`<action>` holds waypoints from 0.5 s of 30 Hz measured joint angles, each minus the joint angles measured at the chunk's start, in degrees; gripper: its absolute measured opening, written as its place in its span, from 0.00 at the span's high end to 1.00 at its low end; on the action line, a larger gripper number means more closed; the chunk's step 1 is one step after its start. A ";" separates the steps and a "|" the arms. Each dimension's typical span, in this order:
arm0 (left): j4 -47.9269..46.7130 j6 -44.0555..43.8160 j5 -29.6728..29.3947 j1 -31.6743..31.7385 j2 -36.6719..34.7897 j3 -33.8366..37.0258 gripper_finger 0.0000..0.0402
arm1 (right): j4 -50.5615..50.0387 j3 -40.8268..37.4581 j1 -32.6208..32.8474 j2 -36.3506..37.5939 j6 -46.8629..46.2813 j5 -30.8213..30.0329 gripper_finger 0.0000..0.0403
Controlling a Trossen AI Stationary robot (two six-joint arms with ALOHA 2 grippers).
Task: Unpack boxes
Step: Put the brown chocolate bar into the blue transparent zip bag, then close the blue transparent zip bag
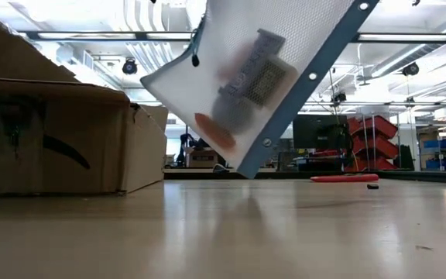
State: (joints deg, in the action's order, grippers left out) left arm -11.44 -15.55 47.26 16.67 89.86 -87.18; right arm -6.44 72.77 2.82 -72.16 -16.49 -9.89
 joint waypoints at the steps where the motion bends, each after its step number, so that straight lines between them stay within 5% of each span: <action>1: 0.00 -0.01 0.14 0.00 0.00 0.01 1.00 | 0.00 0.00 -0.07 0.00 0.00 -0.06 1.00; 8: 0.00 -1.33 0.20 -0.04 0.00 0.01 0.98 | -0.03 0.00 -0.44 0.00 0.00 -0.18 1.00; 15: 0.06 -1.72 -0.18 -0.09 -0.02 0.00 0.78 | -0.48 1.75 -0.73 -0.55 1.33 -0.28 1.00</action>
State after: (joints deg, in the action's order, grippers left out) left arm -11.38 -17.26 47.08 16.58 89.85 -87.18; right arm -6.92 74.52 2.09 -72.71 -15.16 -10.17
